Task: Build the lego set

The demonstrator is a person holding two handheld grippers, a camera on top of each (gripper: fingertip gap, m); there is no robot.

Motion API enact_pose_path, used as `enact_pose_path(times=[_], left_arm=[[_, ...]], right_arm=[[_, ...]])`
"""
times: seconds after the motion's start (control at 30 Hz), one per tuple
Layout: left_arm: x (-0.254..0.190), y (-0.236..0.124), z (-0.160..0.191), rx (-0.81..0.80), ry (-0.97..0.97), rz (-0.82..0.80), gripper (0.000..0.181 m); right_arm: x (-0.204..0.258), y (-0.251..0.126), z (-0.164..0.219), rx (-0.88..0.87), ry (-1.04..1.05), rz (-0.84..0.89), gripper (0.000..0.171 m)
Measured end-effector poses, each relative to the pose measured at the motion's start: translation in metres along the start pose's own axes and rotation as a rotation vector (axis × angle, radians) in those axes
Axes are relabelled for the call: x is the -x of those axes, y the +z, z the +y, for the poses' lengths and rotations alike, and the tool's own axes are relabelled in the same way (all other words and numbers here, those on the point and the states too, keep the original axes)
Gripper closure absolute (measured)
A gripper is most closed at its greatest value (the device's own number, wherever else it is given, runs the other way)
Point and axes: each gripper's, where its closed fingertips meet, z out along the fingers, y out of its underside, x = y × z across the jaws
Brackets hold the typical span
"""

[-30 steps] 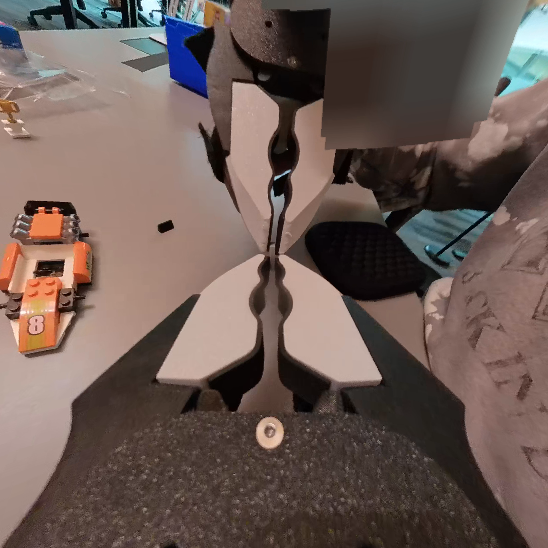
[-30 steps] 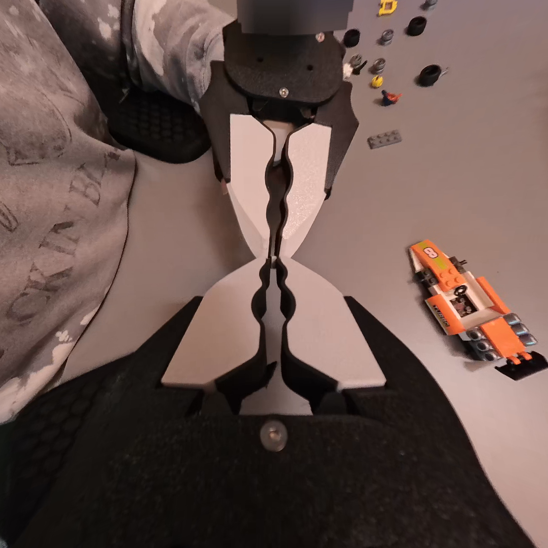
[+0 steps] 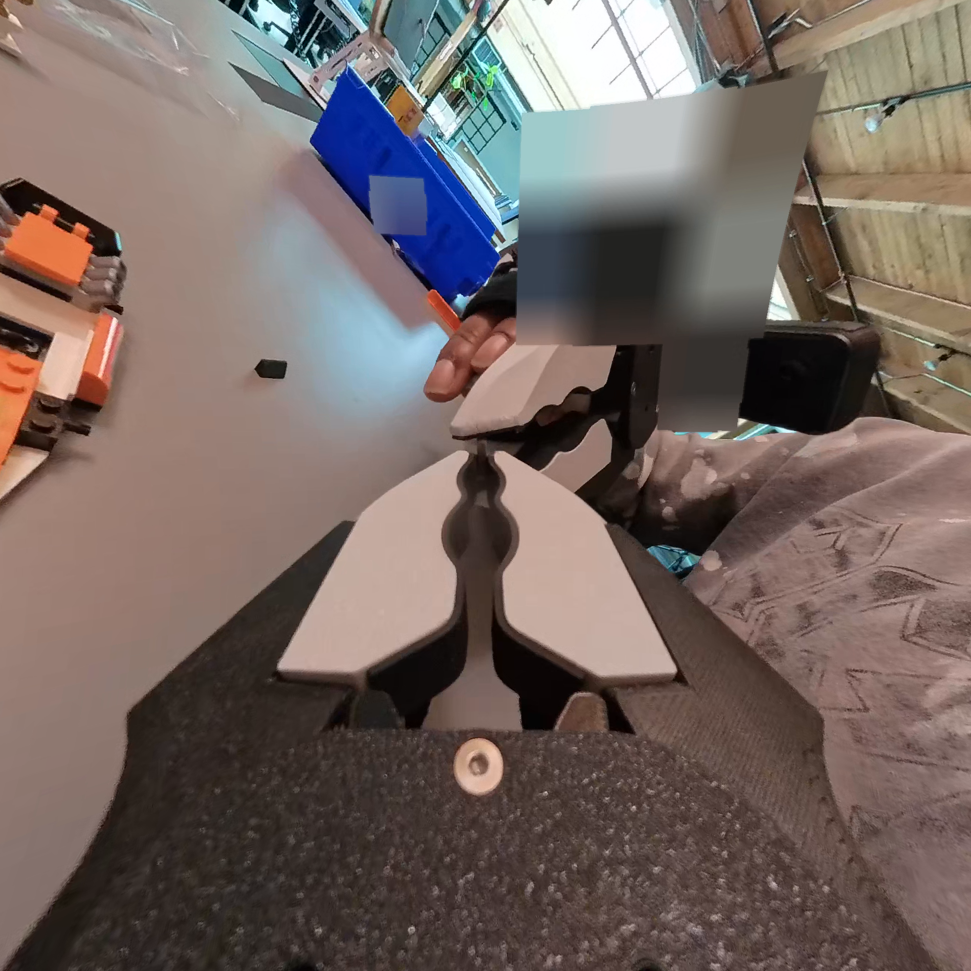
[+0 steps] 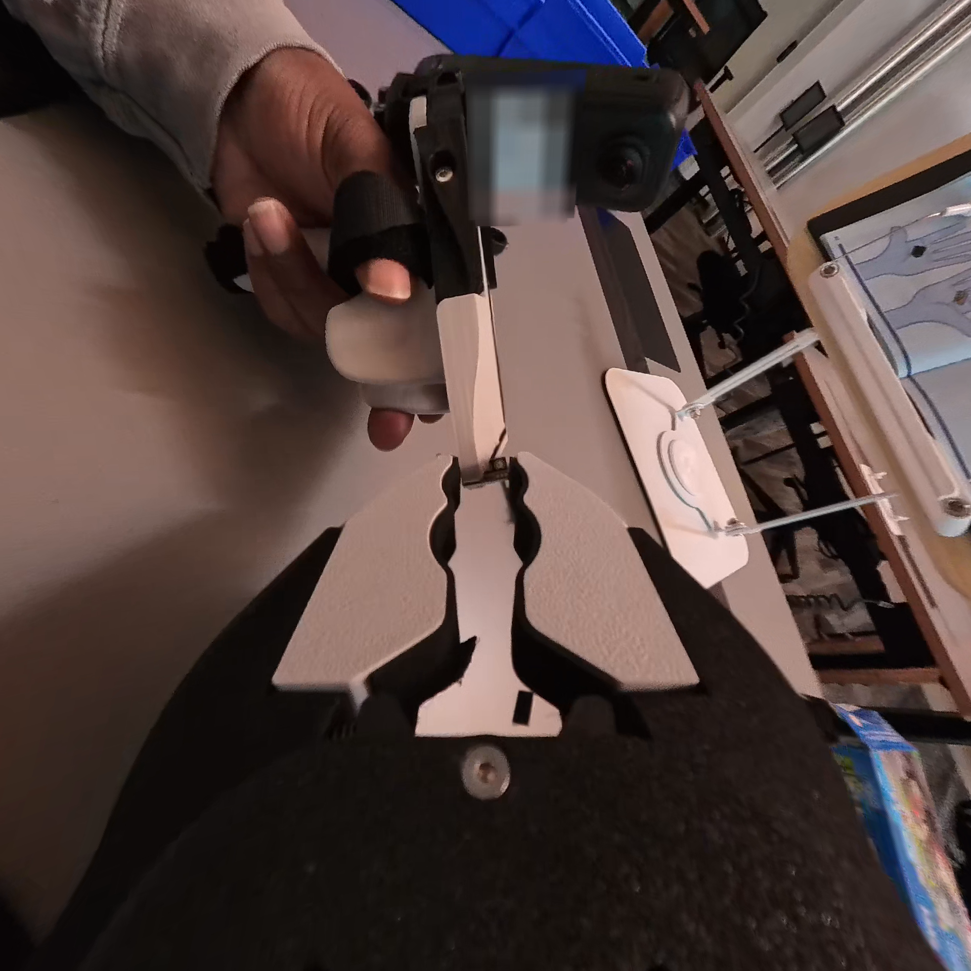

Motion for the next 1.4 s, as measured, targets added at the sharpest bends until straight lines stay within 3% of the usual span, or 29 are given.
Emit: enact_pose_path(times=[0.43, 1.4], left_arm=[[0.011, -0.007, -0.002, -0.004, -0.038, -0.002, 0.173], [0.022, -0.003, 0.006, 0.033, -0.106, -0.029, 0.178]], right_arm=[[0.002, 0.004, 0.010, -0.015, 0.065, -0.136, 0.154], [0.010, 0.010, 0.019, -0.032, 0.059, -0.166, 0.154]])
